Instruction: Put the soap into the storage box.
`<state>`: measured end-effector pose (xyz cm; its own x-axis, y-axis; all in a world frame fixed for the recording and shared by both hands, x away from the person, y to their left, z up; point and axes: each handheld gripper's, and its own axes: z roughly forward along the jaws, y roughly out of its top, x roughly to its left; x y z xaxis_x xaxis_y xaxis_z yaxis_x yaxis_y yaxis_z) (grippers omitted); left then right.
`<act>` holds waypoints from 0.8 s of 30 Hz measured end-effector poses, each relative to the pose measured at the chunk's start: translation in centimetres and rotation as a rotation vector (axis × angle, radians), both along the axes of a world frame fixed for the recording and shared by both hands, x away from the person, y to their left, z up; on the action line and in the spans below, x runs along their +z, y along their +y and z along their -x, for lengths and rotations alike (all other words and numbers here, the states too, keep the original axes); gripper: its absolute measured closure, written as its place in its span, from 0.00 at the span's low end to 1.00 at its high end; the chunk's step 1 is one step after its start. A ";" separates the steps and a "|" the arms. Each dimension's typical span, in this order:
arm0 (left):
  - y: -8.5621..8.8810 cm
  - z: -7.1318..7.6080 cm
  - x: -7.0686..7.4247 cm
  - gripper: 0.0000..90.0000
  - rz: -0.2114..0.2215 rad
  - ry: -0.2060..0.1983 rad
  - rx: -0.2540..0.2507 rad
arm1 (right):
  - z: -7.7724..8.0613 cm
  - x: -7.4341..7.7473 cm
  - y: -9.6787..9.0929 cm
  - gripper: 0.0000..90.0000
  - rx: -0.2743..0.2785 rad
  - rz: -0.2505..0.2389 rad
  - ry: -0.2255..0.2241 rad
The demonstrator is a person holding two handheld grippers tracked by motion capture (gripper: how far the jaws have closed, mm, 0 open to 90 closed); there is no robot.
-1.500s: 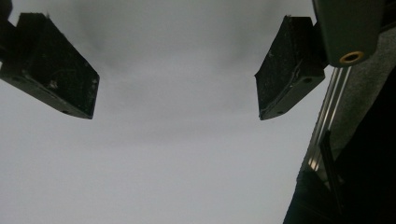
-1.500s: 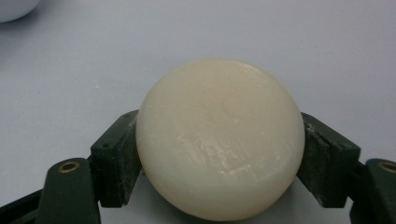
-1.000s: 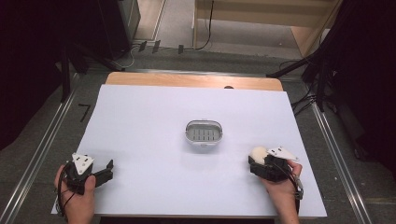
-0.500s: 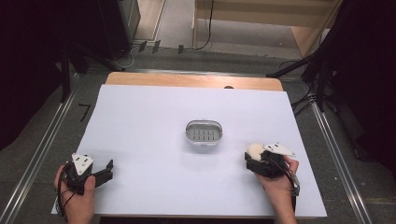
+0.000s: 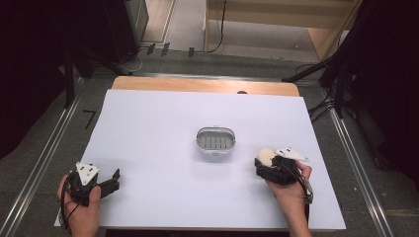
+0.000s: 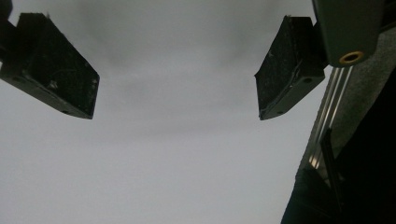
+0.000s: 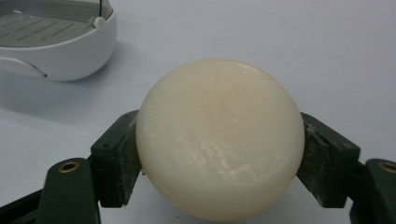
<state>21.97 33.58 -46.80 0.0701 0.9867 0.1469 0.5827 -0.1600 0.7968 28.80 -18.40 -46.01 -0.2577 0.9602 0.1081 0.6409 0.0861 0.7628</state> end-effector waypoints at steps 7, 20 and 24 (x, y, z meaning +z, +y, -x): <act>0.0 0.0 0.0 0.16 0.001 -0.003 -0.001 | -0.4 0.9 0.9 0.28 0.006 0.000 -0.008; 0.0 0.0 0.0 0.16 0.000 0.000 -0.002 | -1.2 2.2 2.2 0.28 0.025 -0.009 -0.021; 0.0 0.0 0.0 0.16 0.002 -0.002 -0.003 | -1.3 2.3 2.5 0.28 0.031 -0.012 -0.023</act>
<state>21.98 33.60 -46.81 0.0727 0.9867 0.1451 0.5808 -0.1602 0.7981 30.11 -15.86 -43.66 -0.2899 0.9504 0.1128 0.6200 0.0967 0.7787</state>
